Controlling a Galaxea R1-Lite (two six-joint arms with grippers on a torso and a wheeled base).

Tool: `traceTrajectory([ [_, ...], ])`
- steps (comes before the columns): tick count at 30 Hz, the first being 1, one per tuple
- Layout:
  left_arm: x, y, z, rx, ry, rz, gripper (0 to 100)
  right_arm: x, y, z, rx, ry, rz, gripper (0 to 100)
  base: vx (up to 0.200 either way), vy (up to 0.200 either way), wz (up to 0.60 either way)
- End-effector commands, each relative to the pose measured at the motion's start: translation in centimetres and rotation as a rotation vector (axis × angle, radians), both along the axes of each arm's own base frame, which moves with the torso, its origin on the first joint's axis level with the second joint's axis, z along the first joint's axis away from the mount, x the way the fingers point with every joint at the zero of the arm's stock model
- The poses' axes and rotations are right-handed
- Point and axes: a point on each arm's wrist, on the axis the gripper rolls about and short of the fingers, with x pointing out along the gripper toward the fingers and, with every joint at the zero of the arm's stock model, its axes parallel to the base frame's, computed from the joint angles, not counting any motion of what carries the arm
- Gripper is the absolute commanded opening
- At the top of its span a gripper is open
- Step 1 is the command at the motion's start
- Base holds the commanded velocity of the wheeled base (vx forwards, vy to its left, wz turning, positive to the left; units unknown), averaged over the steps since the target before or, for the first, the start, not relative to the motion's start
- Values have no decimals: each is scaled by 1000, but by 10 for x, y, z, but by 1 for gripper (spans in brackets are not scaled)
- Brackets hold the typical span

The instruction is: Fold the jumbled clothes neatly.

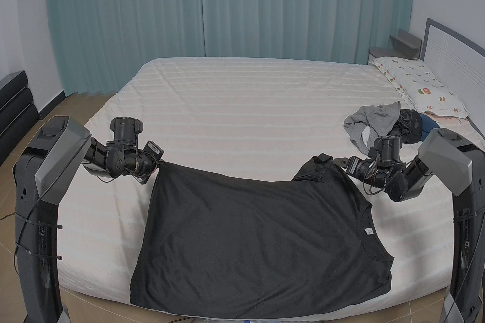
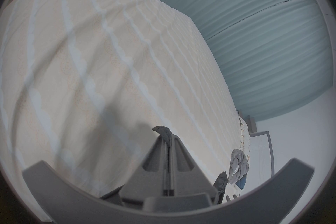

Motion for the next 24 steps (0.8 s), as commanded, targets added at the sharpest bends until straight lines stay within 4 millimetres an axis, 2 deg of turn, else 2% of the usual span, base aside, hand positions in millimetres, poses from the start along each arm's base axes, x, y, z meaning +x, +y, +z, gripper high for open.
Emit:
traceTrajectory([
  [1,0,0,1,-2,-1,1,0,15,1,-40,-11,39,14,100,0,0,0],
  [6,-1,0,-1,0,8,2,0,19,2,-41,-10,50,19,100,0,0,0],
  [7,-1,1,-1,-1,10,3,0,19,2,-41,-10,47,18,0,0,0,0],
  [13,-5,1,-5,0,27,3,0,24,-3,-36,3,21,2,0,0,0,0],
  [24,3,2,11,17,-36,15,0,31,-19,6,63,-128,-69,0,0,0,0],
])
